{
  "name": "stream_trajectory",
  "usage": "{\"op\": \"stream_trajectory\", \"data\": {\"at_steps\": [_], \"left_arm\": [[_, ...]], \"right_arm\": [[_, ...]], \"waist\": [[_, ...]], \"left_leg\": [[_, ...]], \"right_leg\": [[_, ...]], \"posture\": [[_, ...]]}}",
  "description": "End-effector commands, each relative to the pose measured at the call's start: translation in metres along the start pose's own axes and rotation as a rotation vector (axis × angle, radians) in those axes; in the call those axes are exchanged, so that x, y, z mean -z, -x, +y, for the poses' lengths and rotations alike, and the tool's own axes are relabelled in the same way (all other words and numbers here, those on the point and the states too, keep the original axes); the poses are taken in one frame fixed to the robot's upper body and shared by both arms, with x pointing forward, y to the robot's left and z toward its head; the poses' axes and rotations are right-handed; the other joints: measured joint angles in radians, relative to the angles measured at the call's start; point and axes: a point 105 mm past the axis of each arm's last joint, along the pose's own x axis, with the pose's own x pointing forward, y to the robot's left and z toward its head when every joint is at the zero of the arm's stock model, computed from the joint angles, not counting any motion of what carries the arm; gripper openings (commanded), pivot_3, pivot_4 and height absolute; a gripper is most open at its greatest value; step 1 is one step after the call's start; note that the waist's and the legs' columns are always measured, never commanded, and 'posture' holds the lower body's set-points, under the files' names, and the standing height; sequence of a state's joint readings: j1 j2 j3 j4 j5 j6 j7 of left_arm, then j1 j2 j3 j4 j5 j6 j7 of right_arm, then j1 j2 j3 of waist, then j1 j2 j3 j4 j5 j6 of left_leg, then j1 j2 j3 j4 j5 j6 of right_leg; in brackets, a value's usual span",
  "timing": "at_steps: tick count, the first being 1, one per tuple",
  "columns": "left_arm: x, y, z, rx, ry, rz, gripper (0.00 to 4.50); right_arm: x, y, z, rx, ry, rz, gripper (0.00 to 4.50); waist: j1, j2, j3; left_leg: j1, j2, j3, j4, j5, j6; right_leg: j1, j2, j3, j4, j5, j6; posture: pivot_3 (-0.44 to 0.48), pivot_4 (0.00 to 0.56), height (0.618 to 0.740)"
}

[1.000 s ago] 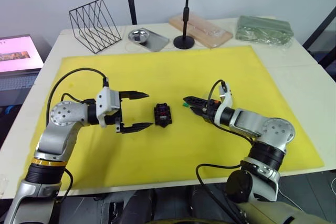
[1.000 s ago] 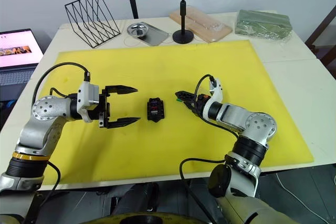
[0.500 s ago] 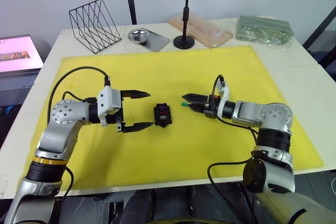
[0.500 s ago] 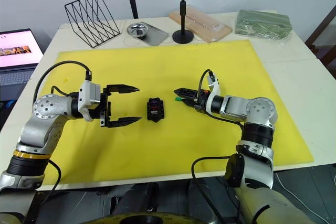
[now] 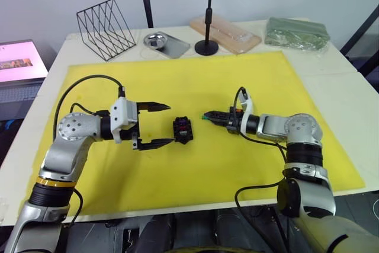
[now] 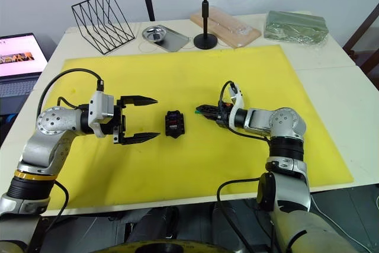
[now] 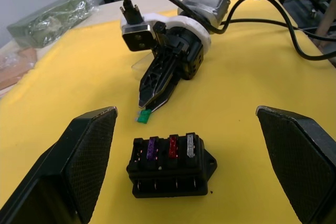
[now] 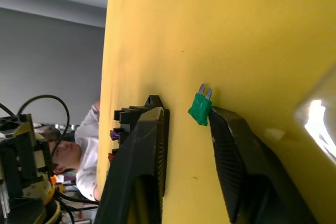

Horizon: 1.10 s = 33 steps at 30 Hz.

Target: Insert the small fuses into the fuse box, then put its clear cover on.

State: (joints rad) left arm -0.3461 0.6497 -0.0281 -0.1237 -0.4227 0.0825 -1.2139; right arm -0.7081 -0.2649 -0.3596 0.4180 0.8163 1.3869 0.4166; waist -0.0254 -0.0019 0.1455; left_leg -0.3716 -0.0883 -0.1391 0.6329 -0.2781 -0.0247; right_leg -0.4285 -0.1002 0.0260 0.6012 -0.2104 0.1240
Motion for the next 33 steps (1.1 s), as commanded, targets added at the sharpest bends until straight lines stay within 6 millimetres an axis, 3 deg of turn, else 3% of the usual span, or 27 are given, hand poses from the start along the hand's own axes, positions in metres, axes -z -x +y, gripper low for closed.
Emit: {"op": "stream_trajectory", "data": {"at_steps": [1, 9, 12, 15, 22, 26, 29, 33], "left_arm": [[-0.008, 0.001, 0.001, -0.006, -0.037, -0.004, 4.50], [-0.007, 0.001, 0.002, -0.007, -0.039, -0.004, 4.50], [-0.010, 0.000, 0.006, -0.038, -0.010, -0.030, 4.50], [-0.012, 0.000, 0.008, -0.049, -0.003, -0.035, 4.50], [-0.012, -0.001, 0.006, -0.040, -0.007, -0.026, 4.50], [-0.013, 0.000, 0.004, -0.034, -0.005, -0.024, 4.50], [-0.015, 0.005, 0.000, -0.013, 0.001, -0.019, 4.50], [-0.017, 0.010, -0.007, 0.008, 0.014, -0.014, 4.50]], "right_arm": [[0.003, -0.003, -0.007, 0.033, 0.005, 0.006, 1.58], [0.008, -0.005, -0.017, 0.098, 0.012, 0.017, 1.58], [0.010, -0.008, -0.020, 0.120, 0.007, 0.012, 1.05], [0.011, -0.010, -0.019, 0.124, 0.003, 0.010, 0.13], [0.016, -0.007, -0.019, 0.132, 0.004, 0.013, 0.01], [0.012, -0.001, -0.004, 0.074, 0.019, -0.013, 0.01], [0.012, 0.011, 0.024, 0.004, 0.070, -0.018, 0.01], [0.014, 0.019, 0.033, 0.052, 0.087, -0.141, 0.01]], "waist": [[0.000, 0.000, 0.000], [0.000, -0.001, 0.000], [-0.001, -0.001, -0.001], [-0.001, -0.004, -0.003], [0.005, -0.007, -0.004], [0.009, -0.006, -0.004], [0.009, -0.006, -0.003], [0.009, -0.004, -0.003]], "left_leg": [[0.000, 0.000, 0.000, 0.000, 0.000, 0.000], [0.001, 0.000, 0.000, 0.000, 0.000, 0.000], [0.001, 0.000, 0.000, 0.000, 0.000, 0.000], [0.002, 0.000, -0.001, 0.000, 0.000, 0.000], [0.004, 0.000, -0.001, 0.000, 0.000, 0.000], [0.004, 0.000, -0.001, 0.000, 0.000, 0.000], [0.002, 0.000, -0.001, 0.000, 0.000, 0.000], [-0.001, 0.001, -0.002, -0.001, 0.000, 0.000]], "right_leg": [[0.000, 0.000, 0.000, 0.000, 0.000, 0.000], [0.001, 0.000, 0.000, 0.000, 0.000, 0.000], [0.001, 0.000, 0.000, 0.000, 0.000, 0.000], [0.002, 0.000, 0.000, 0.000, 0.000, 0.000], [0.004, 0.001, 0.000, 0.000, 0.001, -0.001], [0.004, 0.001, 0.000, 0.000, 0.001, -0.001], [0.002, 0.001, 0.000, 0.000, 0.001, -0.001], [-0.002, 0.001, 0.000, 0.000, 0.000, -0.001]], "posture": [[0.000, 0.150, 0.740], [0.000, 0.150, 0.740], [0.000, 0.150, 0.740], [0.000, 0.150, 0.740], [0.000, 0.150, 0.740], [0.000, 0.150, 0.740], [0.000, 0.150, 0.740], [0.000, 0.150, 0.740]]}}
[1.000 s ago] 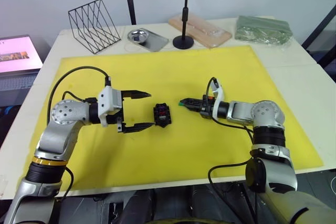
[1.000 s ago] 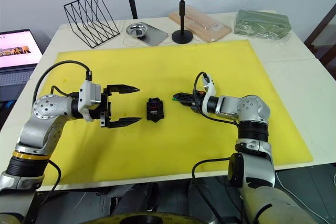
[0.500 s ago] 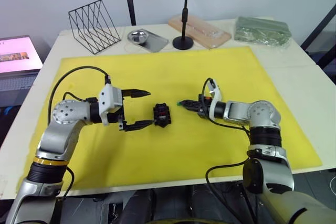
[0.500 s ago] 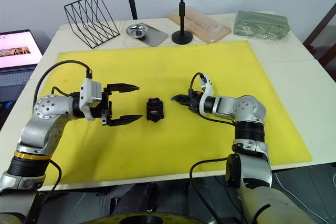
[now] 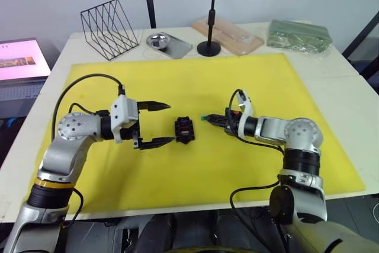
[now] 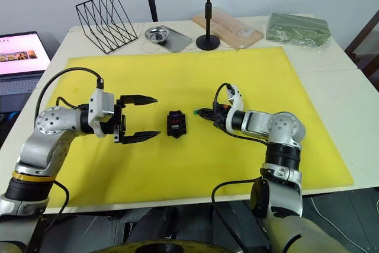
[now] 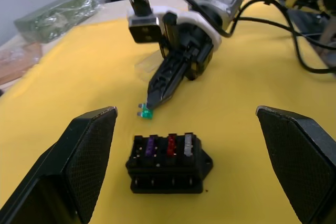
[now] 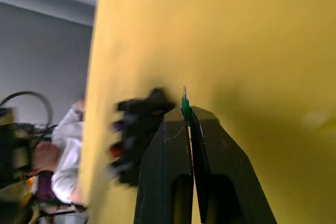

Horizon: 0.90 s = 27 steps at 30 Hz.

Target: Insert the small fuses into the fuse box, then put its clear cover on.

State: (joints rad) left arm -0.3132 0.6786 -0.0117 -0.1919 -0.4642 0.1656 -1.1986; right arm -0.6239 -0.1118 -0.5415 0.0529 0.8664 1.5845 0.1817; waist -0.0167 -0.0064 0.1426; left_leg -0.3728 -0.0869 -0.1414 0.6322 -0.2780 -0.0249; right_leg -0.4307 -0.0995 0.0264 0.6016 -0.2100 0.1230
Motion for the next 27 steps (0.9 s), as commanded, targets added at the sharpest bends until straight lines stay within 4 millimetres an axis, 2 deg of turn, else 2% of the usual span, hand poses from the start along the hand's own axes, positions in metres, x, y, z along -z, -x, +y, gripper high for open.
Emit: {"op": "stream_trajectory", "data": {"at_steps": [1, 3, 6, 11, 15, 17, 27], "left_arm": [[-0.012, 0.007, -0.003, 0.008, -0.034, -0.020, 4.50], [-0.010, 0.009, -0.007, 0.015, -0.026, -0.012, 4.50], [-0.008, 0.011, -0.009, 0.020, -0.015, -0.011, 4.50], [-0.011, 0.007, -0.010, 0.030, -0.019, -0.027, 4.50], [-0.012, 0.006, -0.014, 0.042, -0.014, -0.030, 4.50], [-0.012, 0.007, -0.014, 0.042, -0.011, -0.027, 4.50], [-0.010, 0.007, -0.022, 0.040, 0.011, -0.030, 4.50]], "right_arm": [[0.000, 0.009, 0.012, 0.041, 0.019, -0.127, 0.01], [0.004, 0.013, 0.010, 0.138, -0.020, -0.234, 0.01], [0.023, 0.015, 0.018, 0.171, -0.081, -0.292, 0.01], [0.032, 0.015, 0.029, 0.185, -0.153, -0.306, 0.01], [0.044, 0.024, 0.036, 0.213, -0.263, -0.228, 0.01], [0.050, 0.026, 0.037, 0.240, -0.286, -0.212, 0.01], [0.063, 0.038, 0.036, 0.280, -0.243, -0.212, 0.01]], "waist": [[-0.001, 0.000, 0.000], [-0.002, 0.002, 0.001], [0.006, 0.007, 0.004], [-0.003, 0.008, 0.005], [-0.011, 0.009, 0.005], [-0.023, 0.013, 0.009], [-0.026, 0.012, 0.009]], "left_leg": [[0.000, 0.000, 0.000, 0.000, 0.000, 0.000], [0.000, 0.001, 0.000, -0.001, 0.000, 0.000], [-0.001, 0.000, 0.001, 0.000, 0.000, 0.000], [0.001, 0.000, 0.001, -0.001, 0.000, 0.000], [0.001, 0.002, 0.001, -0.003, 0.000, 0.000], [0.001, 0.003, 0.001, -0.003, 0.000, 0.000], [0.002, 0.002, 0.002, -0.001, 0.000, 0.001]], "right_leg": [[0.000, 0.000, 0.000, 0.000, 0.000, 0.000], [0.000, 0.000, 0.001, 0.000, 0.000, 0.000], [-0.001, -0.002, 0.002, 0.000, 0.000, 0.000], [0.000, -0.002, 0.001, 0.000, 0.000, 0.000], [0.000, 0.000, 0.001, 0.000, 0.000, 0.000], [0.000, 0.001, 0.002, -0.001, -0.001, -0.001], [0.003, 0.002, 0.002, -0.002, -0.001, 0.001]], "posture": [[0.000, 0.150, 0.740], [0.000, 0.150, 0.740], [0.000, 0.150, 0.740], [0.000, 0.150, 0.740], [0.000, 0.150, 0.740], [0.000, 0.150, 0.740], [0.000, 0.150, 0.740]]}}
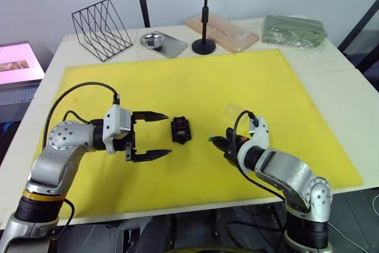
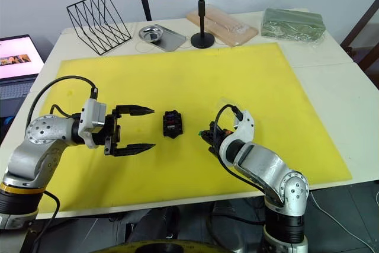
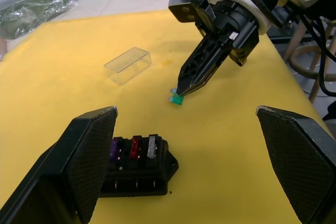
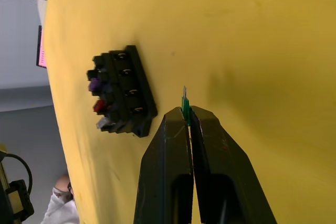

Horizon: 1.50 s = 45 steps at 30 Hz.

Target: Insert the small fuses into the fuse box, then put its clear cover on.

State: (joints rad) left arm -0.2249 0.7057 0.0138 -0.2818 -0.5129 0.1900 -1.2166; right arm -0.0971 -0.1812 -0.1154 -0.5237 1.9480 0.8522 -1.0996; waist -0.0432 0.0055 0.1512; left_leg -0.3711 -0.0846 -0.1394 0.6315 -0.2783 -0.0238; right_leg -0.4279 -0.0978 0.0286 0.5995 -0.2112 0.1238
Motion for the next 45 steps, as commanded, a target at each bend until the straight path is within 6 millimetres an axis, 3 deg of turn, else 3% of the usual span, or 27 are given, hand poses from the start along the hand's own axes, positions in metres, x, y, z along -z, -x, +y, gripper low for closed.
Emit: {"op": "stream_trajectory", "data": {"at_steps": [1, 8, 22, 25, 34, 36, 39, 42, 45], "left_arm": [[-0.007, 0.002, -0.004, -0.001, -0.017, -0.018, 4.50], [-0.006, 0.004, -0.011, 0.005, -0.005, -0.015, 4.50], [-0.005, 0.000, -0.012, 0.028, -0.009, -0.018, 4.50], [-0.005, 0.000, -0.013, 0.031, -0.009, -0.018, 4.50], [-0.003, -0.002, -0.015, 0.037, -0.003, -0.025, 4.50], [-0.003, -0.003, -0.019, 0.049, -0.002, -0.029, 4.50], [-0.002, -0.002, -0.020, 0.053, 0.000, -0.029, 4.50], [-0.001, -0.003, -0.020, 0.058, 0.001, -0.029, 4.50], [0.000, -0.007, -0.021, 0.080, -0.009, -0.028, 4.50]], "right_arm": [[0.002, 0.011, 0.013, -0.076, 0.020, -0.022, 0.01], [0.015, 0.026, 0.004, -0.036, 0.005, -0.036, 0.01], [0.016, 0.023, -0.001, 0.063, -0.014, -0.030, 0.01], [0.015, 0.024, -0.002, 0.065, -0.006, -0.035, 0.66], [0.012, 0.031, -0.003, 0.051, 0.068, -0.047, 3.67], [0.008, 0.038, -0.007, -0.032, 0.226, -0.007, 4.38], [-0.015, 0.051, -0.013, -0.146, 0.510, 0.174, 4.48], [-0.045, 0.068, 0.007, -0.262, 0.731, 0.401, 4.48], [-0.064, 0.067, 0.018, -0.336, 0.895, 0.494, 4.48]], "waist": [[0.001, 0.000, 0.000], [0.006, 0.000, 0.000], [0.026, -0.001, 0.000], [0.028, -0.001, 0.000], [0.031, -0.001, 0.000], [0.032, -0.001, 0.001], [0.030, -0.003, 0.002], [0.025, 0.000, 0.006], [0.030, 0.000, 0.006]], "left_leg": [[0.000, 0.000, 0.000, 0.000, 0.000, 0.000], [0.000, 0.001, 0.000, 0.000, 0.000, 0.000], [0.000, 0.001, 0.000, 0.000, 0.000, 0.000], [0.000, 0.001, 0.000, 0.000, 0.000, 0.000], [0.000, 0.001, 0.000, 0.001, 0.000, 0.000], [0.000, 0.001, 0.000, 0.001, 0.000, 0.000], [0.000, 0.000, 0.001, 0.002, 0.000, 0.000], [0.000, 0.002, 0.006, 0.008, -0.001, 0.002], [0.000, 0.006, 0.009, 0.009, -0.003, 0.005]], "right_leg": [[0.000, 0.000, 0.000, 0.000, 0.000, 0.000], [0.001, 0.000, 0.000, -0.001, 0.000, 0.000], [0.001, 0.000, 0.000, -0.002, 0.000, -0.001], [0.001, 0.000, 0.000, -0.002, 0.000, -0.001], [0.001, 0.000, 0.000, -0.002, 0.000, -0.001], [0.002, 0.000, 0.000, -0.002, 0.000, -0.001], [0.005, 0.000, 0.000, -0.004, -0.002, -0.004], [0.007, 0.000, 0.000, -0.004, -0.002, -0.005], [0.007, 0.003, -0.003, -0.005, -0.002, -0.006]], "posture": [[0.000, 0.150, 0.740], [0.000, 0.150, 0.740], [0.000, 0.150, 0.740], [0.000, 0.150, 0.740], [0.000, 0.150, 0.740], [0.000, 0.150, 0.740], [0.000, 0.150, 0.740], [0.000, 0.150, 0.740], [0.000, 0.150, 0.740]]}}
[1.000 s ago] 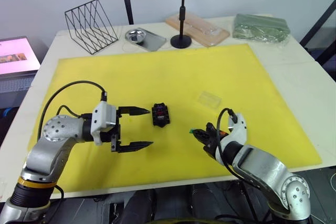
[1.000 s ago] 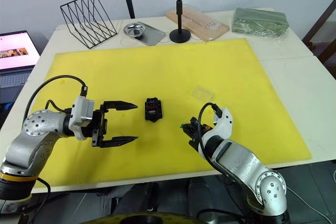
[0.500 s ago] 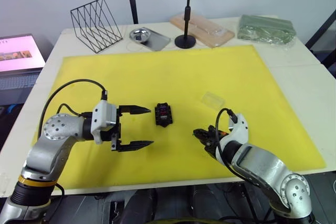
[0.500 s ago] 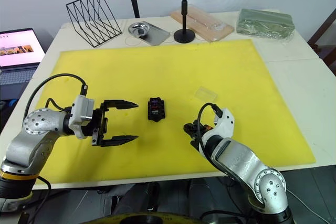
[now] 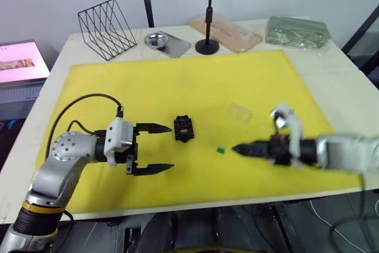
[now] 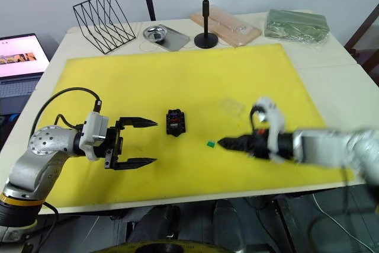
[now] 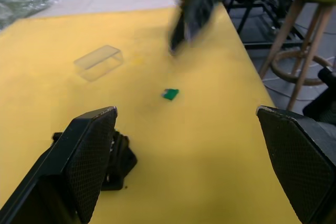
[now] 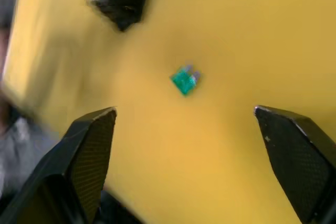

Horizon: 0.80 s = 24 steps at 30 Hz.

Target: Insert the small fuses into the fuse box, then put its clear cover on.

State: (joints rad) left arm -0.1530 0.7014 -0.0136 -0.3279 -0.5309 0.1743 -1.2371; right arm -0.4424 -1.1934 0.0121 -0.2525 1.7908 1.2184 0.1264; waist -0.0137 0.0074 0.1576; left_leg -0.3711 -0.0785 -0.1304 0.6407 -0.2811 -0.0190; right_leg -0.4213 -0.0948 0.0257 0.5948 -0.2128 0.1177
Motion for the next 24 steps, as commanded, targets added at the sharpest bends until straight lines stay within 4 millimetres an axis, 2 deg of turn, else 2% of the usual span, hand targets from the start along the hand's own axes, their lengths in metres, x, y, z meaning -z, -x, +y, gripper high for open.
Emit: {"op": "stream_trajectory", "data": {"at_steps": [1, 3, 9, 15, 23, 24], "left_arm": [[-0.005, -0.003, 0.000, 0.022, -0.045, -0.011, 4.50], [-0.006, -0.005, 0.000, 0.034, -0.047, -0.015, 4.50], [-0.005, -0.007, -0.003, 0.040, -0.053, -0.017, 4.50], [-0.003, -0.008, -0.008, 0.039, -0.051, -0.015, 4.50], [-0.004, -0.009, -0.010, 0.028, -0.048, -0.012, 4.50], [-0.004, -0.009, -0.009, 0.026, -0.048, -0.012, 4.50]], "right_arm": [[-0.005, -0.003, 0.004, -0.201, 0.146, 0.137, 4.48], [-0.010, -0.009, 0.003, -0.291, 0.236, 0.208, 4.48], [-0.007, -0.029, -0.007, -0.431, 0.423, 0.423, 4.48], [-0.009, -0.051, -0.020, -0.448, 0.503, 0.507, 4.48], [-0.016, -0.068, -0.019, -0.464, 0.500, 0.528, 4.48], [-0.016, -0.070, -0.018, -0.468, 0.499, 0.531, 4.29]], "waist": [[0.003, -0.003, -0.001], [0.004, -0.004, 0.000], [-0.002, -0.002, 0.001], [0.002, -0.003, 0.001], [0.002, -0.002, 0.001], [0.002, -0.002, 0.001]], "left_leg": [[0.000, 0.003, 0.000, 0.001, -0.003, 0.004], [-0.003, 0.006, -0.001, 0.005, -0.008, 0.012], [-0.005, 0.006, 0.003, 0.005, -0.009, 0.010], [-0.004, 0.006, 0.003, 0.007, -0.009, 0.008], [-0.004, 0.006, -0.001, 0.006, -0.008, -0.002], [-0.004, 0.006, -0.001, 0.006, -0.008, -0.002]], "right_leg": [[0.000, 0.003, -0.001, 0.000, 0.000, 0.000], [-0.001, 0.008, -0.005, 0.001, -0.001, 0.000], [-0.006, 0.006, -0.003, 0.002, 0.000, 0.000], [-0.005, 0.004, -0.002, 0.003, 0.000, 0.000], [-0.006, 0.004, -0.002, 0.004, 0.000, 0.000], [-0.006, 0.003, -0.002, 0.004, 0.000, 0.000]], "posture": [[0.000, 0.150, 0.740], [0.000, 0.150, 0.740], [0.000, 0.150, 0.740], [0.000, 0.150, 0.740], [0.000, 0.150, 0.740], [0.000, 0.150, 0.740]]}}
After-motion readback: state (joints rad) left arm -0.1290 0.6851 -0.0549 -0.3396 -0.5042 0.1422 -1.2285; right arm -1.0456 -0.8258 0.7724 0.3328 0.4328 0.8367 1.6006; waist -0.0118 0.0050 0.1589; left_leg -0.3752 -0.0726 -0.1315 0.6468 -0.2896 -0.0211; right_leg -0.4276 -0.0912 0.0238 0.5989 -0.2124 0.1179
